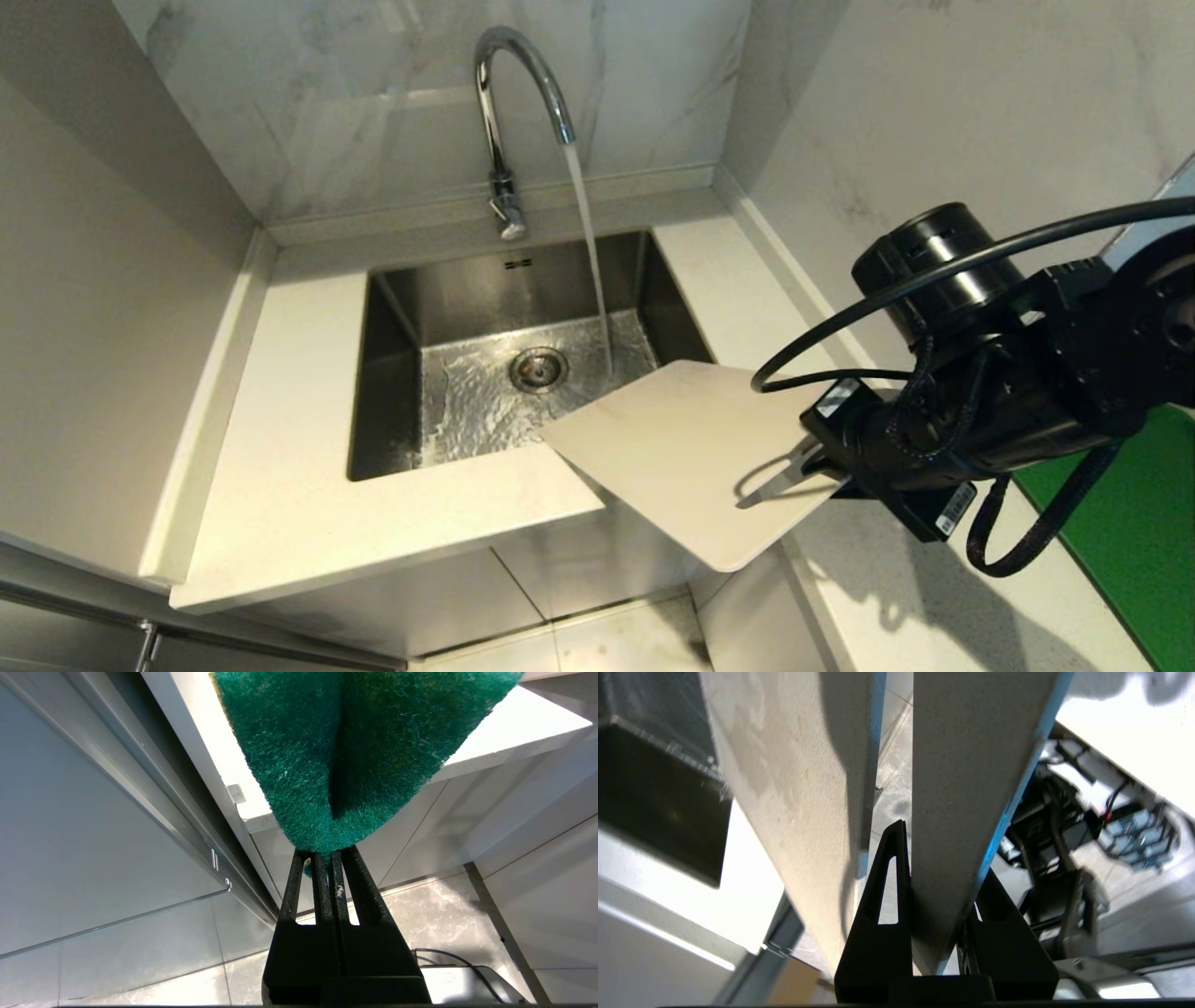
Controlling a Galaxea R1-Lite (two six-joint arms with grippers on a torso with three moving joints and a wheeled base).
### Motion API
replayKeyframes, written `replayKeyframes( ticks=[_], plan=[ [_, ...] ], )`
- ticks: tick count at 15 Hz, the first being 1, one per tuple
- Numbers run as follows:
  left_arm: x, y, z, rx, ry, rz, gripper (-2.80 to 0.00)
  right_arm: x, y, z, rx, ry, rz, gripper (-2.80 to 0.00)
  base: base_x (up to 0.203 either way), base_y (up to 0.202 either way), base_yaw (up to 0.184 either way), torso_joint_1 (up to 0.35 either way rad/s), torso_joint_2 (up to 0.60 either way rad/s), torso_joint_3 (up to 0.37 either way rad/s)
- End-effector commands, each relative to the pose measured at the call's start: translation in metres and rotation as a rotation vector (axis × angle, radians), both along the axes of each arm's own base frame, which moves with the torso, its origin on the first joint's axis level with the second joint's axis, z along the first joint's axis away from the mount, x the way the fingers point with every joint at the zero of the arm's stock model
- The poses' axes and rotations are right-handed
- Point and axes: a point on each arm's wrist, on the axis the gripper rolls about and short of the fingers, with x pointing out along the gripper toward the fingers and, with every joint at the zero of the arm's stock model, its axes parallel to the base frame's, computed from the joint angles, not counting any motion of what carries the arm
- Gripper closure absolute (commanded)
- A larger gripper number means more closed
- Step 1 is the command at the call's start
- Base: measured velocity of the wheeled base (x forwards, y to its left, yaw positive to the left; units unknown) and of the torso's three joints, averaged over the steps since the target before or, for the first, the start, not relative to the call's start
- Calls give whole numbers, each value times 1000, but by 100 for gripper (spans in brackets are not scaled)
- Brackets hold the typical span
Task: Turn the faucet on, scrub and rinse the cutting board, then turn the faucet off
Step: Pick up the cutting board
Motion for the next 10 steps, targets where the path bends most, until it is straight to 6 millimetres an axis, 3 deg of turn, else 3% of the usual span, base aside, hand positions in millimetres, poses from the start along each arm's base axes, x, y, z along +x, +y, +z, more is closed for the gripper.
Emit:
replayKeyframes(
  ticks=[1, 5, 10],
  plan=[
    [0, 0, 0, 0, 2, 1, 0, -7, -3, 12, -26, -47, 52, 0, 0, 0, 0, 0, 0, 0],
    [0, 0, 0, 0, 2, 1, 0, -20, -8, 23, -119, -89, 179, 0, 0, 0, 0, 0, 0, 0],
    [0, 0, 0, 0, 2, 0, 0, -19, -12, 46, -133, -180, 207, 0, 0, 0, 0, 0, 0, 0]
  ],
)
